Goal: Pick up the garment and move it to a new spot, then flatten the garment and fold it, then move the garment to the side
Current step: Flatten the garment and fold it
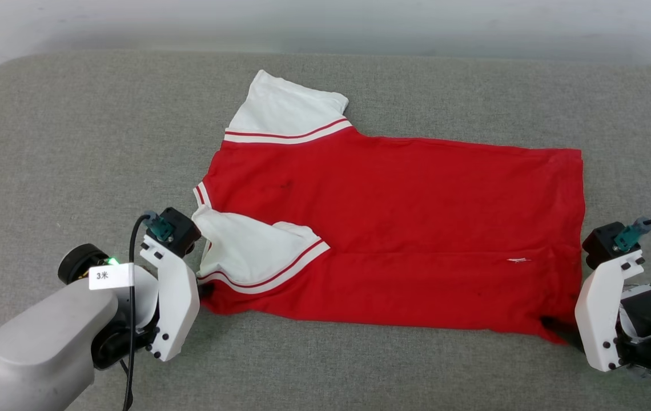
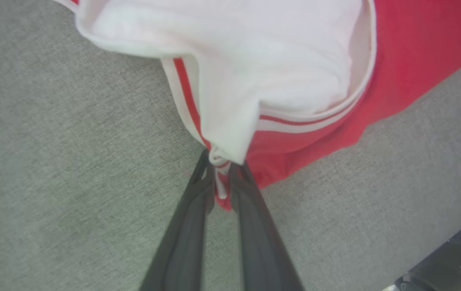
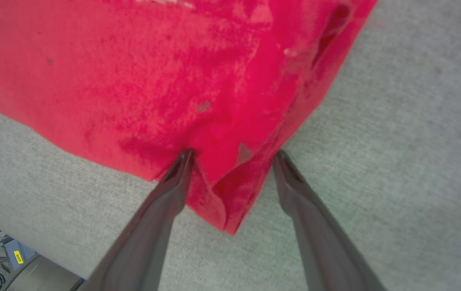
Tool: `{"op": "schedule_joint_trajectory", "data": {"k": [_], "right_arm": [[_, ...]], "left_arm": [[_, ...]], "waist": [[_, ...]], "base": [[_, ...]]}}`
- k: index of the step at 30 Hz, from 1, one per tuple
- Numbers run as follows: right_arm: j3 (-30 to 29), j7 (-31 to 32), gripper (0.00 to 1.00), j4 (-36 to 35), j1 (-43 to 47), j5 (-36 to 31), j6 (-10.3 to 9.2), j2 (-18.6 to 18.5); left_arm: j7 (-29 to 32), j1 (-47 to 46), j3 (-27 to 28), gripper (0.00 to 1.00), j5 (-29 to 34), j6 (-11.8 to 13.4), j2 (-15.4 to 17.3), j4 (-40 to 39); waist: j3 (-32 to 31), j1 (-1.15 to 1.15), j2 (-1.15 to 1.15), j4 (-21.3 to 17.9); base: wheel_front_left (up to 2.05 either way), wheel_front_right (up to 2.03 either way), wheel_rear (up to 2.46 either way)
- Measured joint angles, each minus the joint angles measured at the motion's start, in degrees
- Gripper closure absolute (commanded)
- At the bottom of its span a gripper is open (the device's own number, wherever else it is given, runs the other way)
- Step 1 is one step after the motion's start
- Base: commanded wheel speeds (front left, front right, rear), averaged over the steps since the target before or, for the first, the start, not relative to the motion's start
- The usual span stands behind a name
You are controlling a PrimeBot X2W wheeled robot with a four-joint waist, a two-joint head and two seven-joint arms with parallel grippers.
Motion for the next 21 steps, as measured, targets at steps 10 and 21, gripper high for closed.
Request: {"op": "schedule_joint_trajectory", "data": {"k": [10, 21], "right_arm": [[4.1, -5.7, 1.00, 2.4, -1.4, 3.3, 0.10, -0.5], [3.4, -11.8, 1.00, -2.1, 2.3, 7.9, 0.11, -4.3]], "left_arm": [[-1.9, 0.1, -1.2, 1.00, -1.9, 0.0, 0.4, 1.3], [-4.5, 3.2, -0.9, 1.00, -5.1, 0.0, 2.9, 0.5]], "waist": [[-1.2, 0.00, 0.00, -0.7], [-6.5, 0.00, 0.00, -1.7]], "base": [[0.00, 0.00, 0.00], [0.00, 0.00, 0.00]]}}
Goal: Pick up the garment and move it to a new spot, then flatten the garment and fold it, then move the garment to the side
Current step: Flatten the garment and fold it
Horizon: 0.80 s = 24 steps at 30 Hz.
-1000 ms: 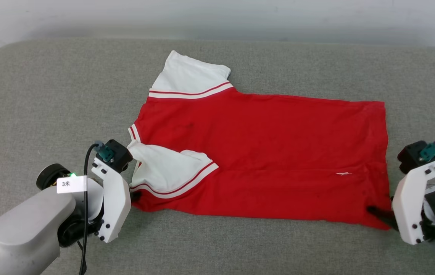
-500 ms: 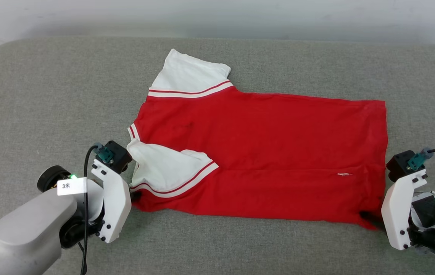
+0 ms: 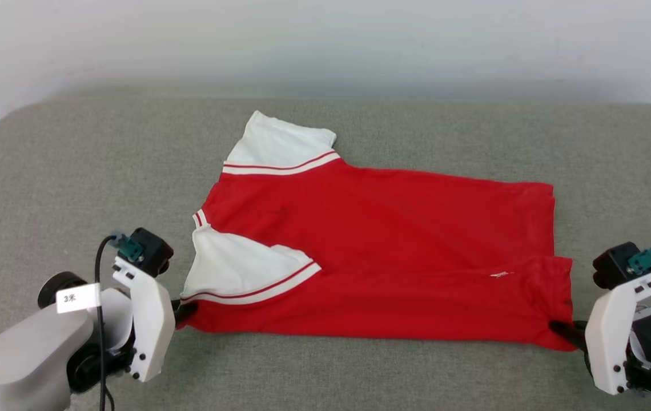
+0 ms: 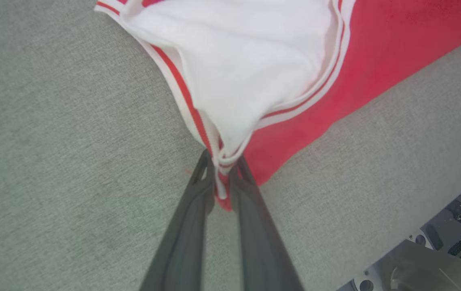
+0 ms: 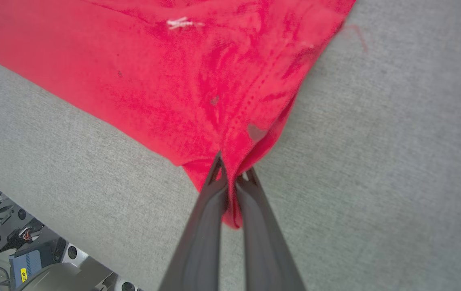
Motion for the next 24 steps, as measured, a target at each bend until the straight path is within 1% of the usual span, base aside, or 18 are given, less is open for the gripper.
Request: {"op": "schedule_joint_trajectory", "data": {"k": [2, 6, 12, 18, 24], "right_arm": [[-0.5, -0.4, 1.00, -1.5, 1.2, 0.7, 0.00, -0.9], [-2.0, -0.7, 1.00, -4.4, 4.1, 1.1, -0.01, -2.5], [-5.1, 0.7, 1.00, -8.3, 8.4, 1.2, 0.00, -4.1], [-8.6, 2.8, 1.00, -9.7, 12.4, 0.7, 0.01, -4.6], [-11.0, 4.8, 1.00, -9.7, 14.6, -0.2, 0.02, -3.6]], "left_arm": [[-0.1, 0.9, 0.0, 1.00, -0.5, 0.1, 0.9, -0.8], [-0.7, 2.9, 0.2, 1.00, -1.5, 1.1, 2.5, -3.1], [-1.9, 6.7, 0.0, 1.00, -2.5, 3.5, 4.8, -7.8], [-2.8, 10.3, -0.6, 1.00, -3.5, 5.5, 5.4, -10.5], [-3.5, 11.9, -1.0, 1.00, -3.8, 6.2, 5.2, -10.8]], "waist": [[-1.0, 0.00, 0.00, -0.3], [-2.8, 0.00, 0.00, -0.7], [-4.2, -0.01, 0.00, -1.2], [-4.0, -0.01, 0.00, -1.1], [-3.0, 0.00, 0.00, -1.0]], "base": [[0.00, 0.00, 0.00], [0.00, 0.00, 0.00], [0.00, 0.00, 0.00], [0.00, 0.00, 0.00], [0.00, 0.00, 0.00]]}}
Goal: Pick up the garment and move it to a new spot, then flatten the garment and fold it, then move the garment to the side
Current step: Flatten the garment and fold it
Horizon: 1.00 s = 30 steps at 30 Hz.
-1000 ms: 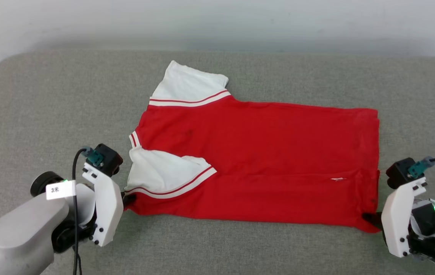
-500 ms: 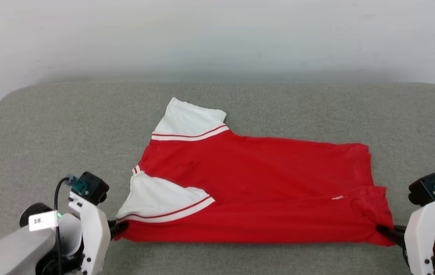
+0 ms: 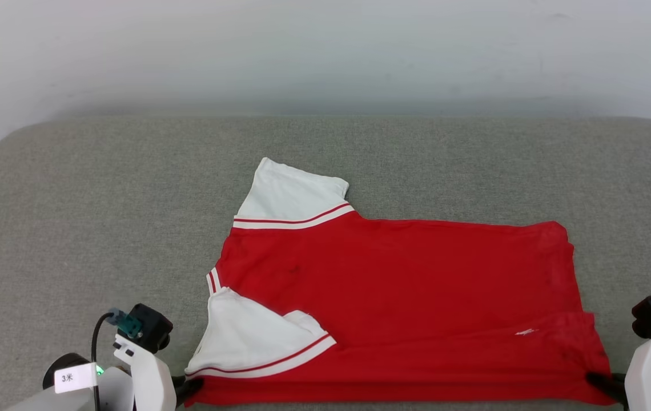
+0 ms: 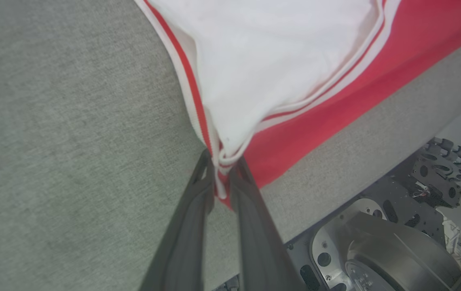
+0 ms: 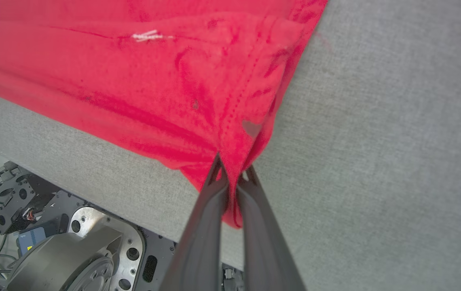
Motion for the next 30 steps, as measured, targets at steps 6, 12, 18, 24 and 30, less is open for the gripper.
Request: {"op": "schedule_joint_trajectory", "data": {"k": [6, 12, 18, 24, 30], "right_arm": [[-0.4, -0.6, 1.00, 2.0, 0.8, -1.9, -0.01, 2.7], [-0.2, -4.2, 0.00, 2.5, 1.4, -3.3, -0.01, 4.4], [-3.4, -11.5, 0.00, 1.3, 2.7, -5.8, -0.02, 5.8], [-10.8, -23.0, 0.00, -1.7, 3.5, -12.8, -0.03, 10.5], [-16.6, -33.1, 0.00, -5.2, 3.3, -21.2, -0.03, 17.0]], "left_arm": [[-1.3, 1.0, -0.1, 1.00, -0.7, 0.3, -2.1, 2.7], [-3.3, 1.7, 0.7, 0.00, -2.1, -0.2, -3.5, 4.8], [-6.5, 1.8, 1.7, 0.00, -0.9, 0.5, -2.5, 3.9], [-13.8, 0.7, 5.3, 0.00, 1.5, 3.4, -0.9, 2.0], [-18.7, -3.6, 7.7, 0.00, 5.5, 5.5, -1.8, 3.6]], "waist": [[1.0, 0.00, 0.00, 0.3], [0.5, 0.00, 0.00, 0.6], [-1.4, 0.00, 0.00, 0.6], [-2.5, 0.00, 0.00, 0.1], [-1.8, 0.00, 0.00, -1.1]], "base": [[0.00, 0.00, 0.00], [0.00, 0.00, 0.00], [0.00, 0.00, 0.00], [0.00, 0.00, 0.00], [0.00, 0.00, 0.00]]}}
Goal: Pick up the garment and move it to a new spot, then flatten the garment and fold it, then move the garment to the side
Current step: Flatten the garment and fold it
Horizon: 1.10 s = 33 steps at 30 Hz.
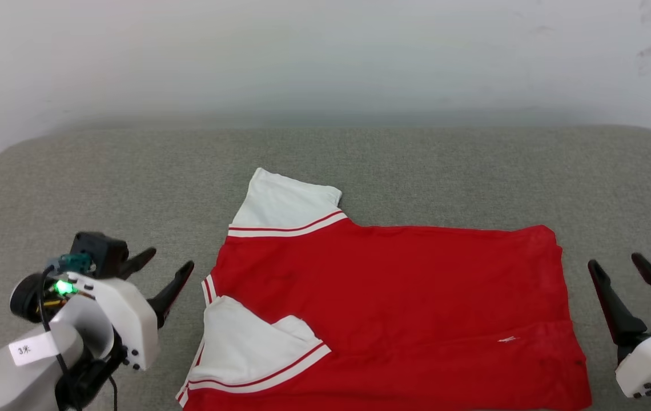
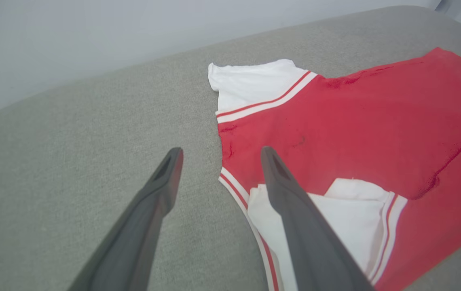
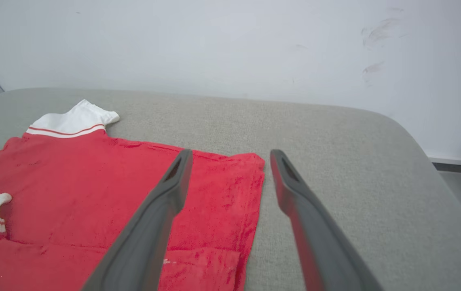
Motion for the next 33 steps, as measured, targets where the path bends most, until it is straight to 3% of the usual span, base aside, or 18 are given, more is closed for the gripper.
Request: {"op": "schedule_joint_trajectory", "data": {"k": [6, 13, 23, 30, 33], "right_arm": [[-2.8, -7.0, 0.00, -3.2, -0.6, -6.1, 0.00, 6.0], [-1.3, -9.9, 0.00, -6.1, -1.2, -10.0, 0.00, 9.4], [1.1, -10.6, 0.00, -8.4, -4.4, -12.5, 0.00, 11.1], [2.0, -11.3, 0.00, -8.6, -6.9, -13.0, 0.00, 11.7], [2.1, -11.7, 0.00, -8.4, -7.8, -13.0, 0.00, 11.8]], "left_arm": [[-0.9, -6.2, 1.6, 0.00, 1.9, -0.2, -2.9, 3.5], [5.8, -15.8, 1.8, 0.00, 2.3, -4.4, -4.9, 9.5], [25.5, -30.9, 0.6, 0.00, 0.3, -9.8, -5.2, 17.6], [39.1, -38.5, -0.6, 0.00, -2.4, -10.9, -5.1, 19.4], [42.1, -41.1, -1.0, 0.00, -2.3, -11.1, -5.1, 19.7]], "waist": [[2.0, 0.00, 0.00, -1.6], [6.4, 0.00, 0.00, -4.1], [15.5, 0.01, 0.00, -8.2], [21.7, 0.01, 0.00, -10.9], [23.9, 0.01, 0.00, -11.9]], "base": [[0.00, 0.00, 0.00], [0.00, 0.00, 0.00], [0.00, 0.00, 0.00], [0.00, 0.00, 0.00], [0.00, 0.00, 0.00]]}}
